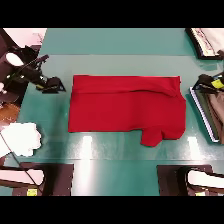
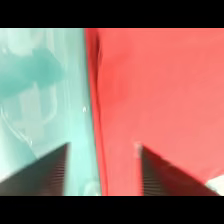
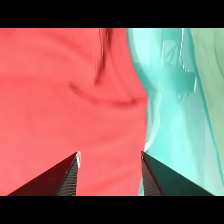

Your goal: Fold the shirts.

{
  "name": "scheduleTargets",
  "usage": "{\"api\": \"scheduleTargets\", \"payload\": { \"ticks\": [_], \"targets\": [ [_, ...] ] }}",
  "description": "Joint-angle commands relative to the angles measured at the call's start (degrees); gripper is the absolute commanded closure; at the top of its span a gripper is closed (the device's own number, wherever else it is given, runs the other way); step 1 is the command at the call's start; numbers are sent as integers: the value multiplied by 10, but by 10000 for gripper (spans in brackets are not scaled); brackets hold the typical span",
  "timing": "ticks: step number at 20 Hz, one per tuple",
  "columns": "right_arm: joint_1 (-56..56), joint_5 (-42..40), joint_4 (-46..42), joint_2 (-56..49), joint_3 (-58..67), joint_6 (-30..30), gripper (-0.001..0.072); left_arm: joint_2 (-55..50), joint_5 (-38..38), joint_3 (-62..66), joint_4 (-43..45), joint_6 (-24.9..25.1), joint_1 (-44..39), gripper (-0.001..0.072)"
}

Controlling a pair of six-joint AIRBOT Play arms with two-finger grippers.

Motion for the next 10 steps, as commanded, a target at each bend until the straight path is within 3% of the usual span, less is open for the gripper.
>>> {"api": "scheduleTargets", "payload": {
  "ticks": [1, 2, 3, 5, 10],
  "targets": [
    [-27, 23, 68, 70, -43, -43, 306, 106, 38, -167, -10, -3, 12, 300],
    [-32, 14, 99, 87, -63, -52, 414, 137, 54, -229, -28, -2, 12, 300],
    [-36, 2, 127, 101, -83, -55, 468, 161, 62, -279, -47, 6, 12, 300],
    [-36, -19, 157, 121, -118, -58, 469, 190, 66, -353, -79, 31, 12, 300],
    [-35, -20, 157, 155, -162, -58, 469, 200, 73, -422, -84, 31, 12, 300]
  ]
}}
